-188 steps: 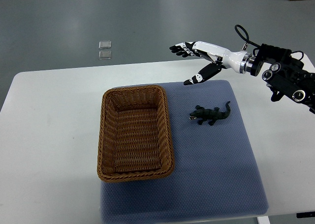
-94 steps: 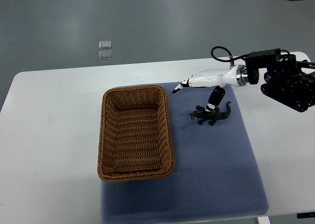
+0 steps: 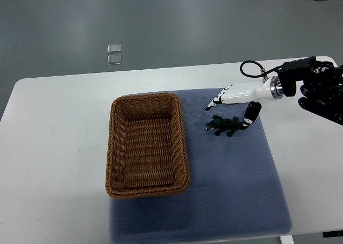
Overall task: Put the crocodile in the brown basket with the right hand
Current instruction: 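Lower the right hand onto the crocodile and close fingers around it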
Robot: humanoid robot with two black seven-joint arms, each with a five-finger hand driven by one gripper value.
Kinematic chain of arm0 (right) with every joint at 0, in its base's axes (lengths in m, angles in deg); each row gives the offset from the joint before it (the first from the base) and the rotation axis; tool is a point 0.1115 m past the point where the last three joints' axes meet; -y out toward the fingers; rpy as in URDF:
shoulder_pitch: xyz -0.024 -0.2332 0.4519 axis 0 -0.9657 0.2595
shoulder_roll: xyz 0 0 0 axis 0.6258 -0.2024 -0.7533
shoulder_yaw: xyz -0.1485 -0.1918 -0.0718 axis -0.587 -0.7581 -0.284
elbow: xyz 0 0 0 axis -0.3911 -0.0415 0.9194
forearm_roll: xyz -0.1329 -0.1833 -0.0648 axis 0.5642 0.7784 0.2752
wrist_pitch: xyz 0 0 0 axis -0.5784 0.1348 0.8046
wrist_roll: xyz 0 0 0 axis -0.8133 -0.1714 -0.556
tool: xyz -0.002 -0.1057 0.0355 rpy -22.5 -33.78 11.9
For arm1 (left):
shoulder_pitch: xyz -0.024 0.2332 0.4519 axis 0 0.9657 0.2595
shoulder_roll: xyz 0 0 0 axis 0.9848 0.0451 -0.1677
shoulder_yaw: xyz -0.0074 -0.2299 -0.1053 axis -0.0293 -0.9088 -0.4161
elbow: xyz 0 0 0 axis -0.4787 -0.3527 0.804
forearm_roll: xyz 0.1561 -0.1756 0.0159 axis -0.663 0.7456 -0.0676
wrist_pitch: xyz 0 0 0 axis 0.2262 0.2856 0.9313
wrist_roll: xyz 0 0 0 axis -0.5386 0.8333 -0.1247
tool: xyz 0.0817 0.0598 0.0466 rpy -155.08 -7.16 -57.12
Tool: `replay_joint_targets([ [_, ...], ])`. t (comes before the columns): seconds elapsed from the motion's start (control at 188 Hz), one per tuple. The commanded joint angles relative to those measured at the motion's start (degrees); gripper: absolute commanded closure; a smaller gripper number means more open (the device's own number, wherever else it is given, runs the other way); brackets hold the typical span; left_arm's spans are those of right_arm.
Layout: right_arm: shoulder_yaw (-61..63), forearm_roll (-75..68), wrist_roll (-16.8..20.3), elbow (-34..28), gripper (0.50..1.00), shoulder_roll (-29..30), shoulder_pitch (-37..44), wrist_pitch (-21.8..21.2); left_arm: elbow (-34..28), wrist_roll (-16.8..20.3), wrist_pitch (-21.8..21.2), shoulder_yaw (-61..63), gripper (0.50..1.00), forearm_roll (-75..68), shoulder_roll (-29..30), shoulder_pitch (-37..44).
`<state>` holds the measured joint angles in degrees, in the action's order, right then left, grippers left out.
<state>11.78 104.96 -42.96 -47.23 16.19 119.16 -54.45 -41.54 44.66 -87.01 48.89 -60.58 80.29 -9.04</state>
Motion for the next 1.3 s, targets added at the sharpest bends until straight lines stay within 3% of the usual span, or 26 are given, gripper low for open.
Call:
replay_joint_targets([
  [0.0, 0.02, 0.0, 0.01, -0.03, 0.572, 0.21, -0.49, 0.11, 0.0, 0.0, 0.0, 0.0, 0.5, 0.0, 0.0, 0.01],
  [1.296, -0.77, 0.52, 0.01, 3.14, 0.589, 2.41, -3.83, 4.94, 0.0, 0.0, 0.0, 0.0, 0.5, 0.0, 0.0, 0.01],
])
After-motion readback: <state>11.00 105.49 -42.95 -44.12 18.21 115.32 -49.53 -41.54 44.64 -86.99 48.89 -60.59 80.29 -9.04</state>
